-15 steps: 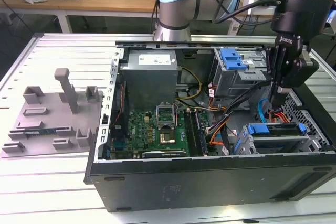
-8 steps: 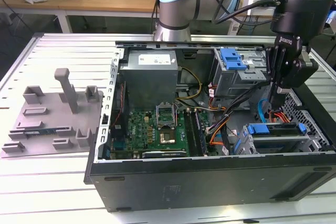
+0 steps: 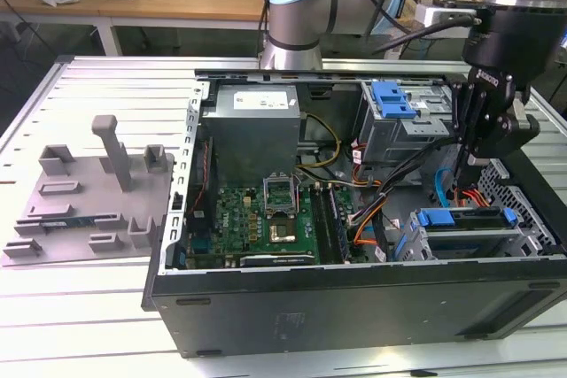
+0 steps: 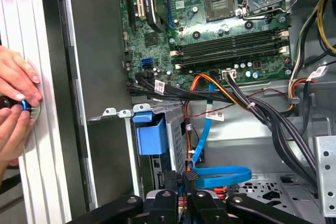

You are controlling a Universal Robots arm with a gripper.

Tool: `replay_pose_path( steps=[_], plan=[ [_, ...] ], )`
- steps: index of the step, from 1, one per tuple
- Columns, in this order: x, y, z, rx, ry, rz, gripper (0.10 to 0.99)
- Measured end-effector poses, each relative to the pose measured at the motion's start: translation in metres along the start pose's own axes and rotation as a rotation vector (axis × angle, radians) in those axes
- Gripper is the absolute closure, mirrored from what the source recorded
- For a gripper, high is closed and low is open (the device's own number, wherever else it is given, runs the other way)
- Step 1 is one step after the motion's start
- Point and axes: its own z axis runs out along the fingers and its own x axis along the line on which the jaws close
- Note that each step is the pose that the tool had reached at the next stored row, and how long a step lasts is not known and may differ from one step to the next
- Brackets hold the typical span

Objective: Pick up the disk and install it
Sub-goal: 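Insert the second disk wire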

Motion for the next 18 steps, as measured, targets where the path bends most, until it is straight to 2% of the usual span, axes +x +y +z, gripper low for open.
replay_pose_path(
  steps=[3,6,7,8,9,10,12,13,14,16,18],
  plan=[
    [0.0038,-0.0005,0.0011,0.005,-0.028,0.002,0.925],
    [0.0079,-0.001,0.0022,0.022,-0.0511,0.007,0.925],
    [0.0137,-0.0018,0.004,0.027,-0.0605,0.009,0.925],
    [0.0179,-0.0024,0.0051,0.026,-0.0705,0.009,0.925],
    [0.0225,-0.0029,0.0065,0.023,-0.0937,0.01,0.925],
    [0.0244,-0.0031,0.0069,0.021,-0.1073,0.01,0.925],
    [0.0288,-0.0036,0.0082,0.016,-0.153,0.011,0.925],
    [0.0336,-0.0042,0.0097,0.013,-0.175,0.01,0.925],
    [0.0378,-0.0048,0.0109,0.012,-0.1812,0.01,0.925],
    [0.0415,-0.0052,0.0121,0.011,-0.1919,0.008,0.925],
    [0.0439,-0.0056,0.0128,0.009,-0.2122,0.005,0.925]
  ],
)
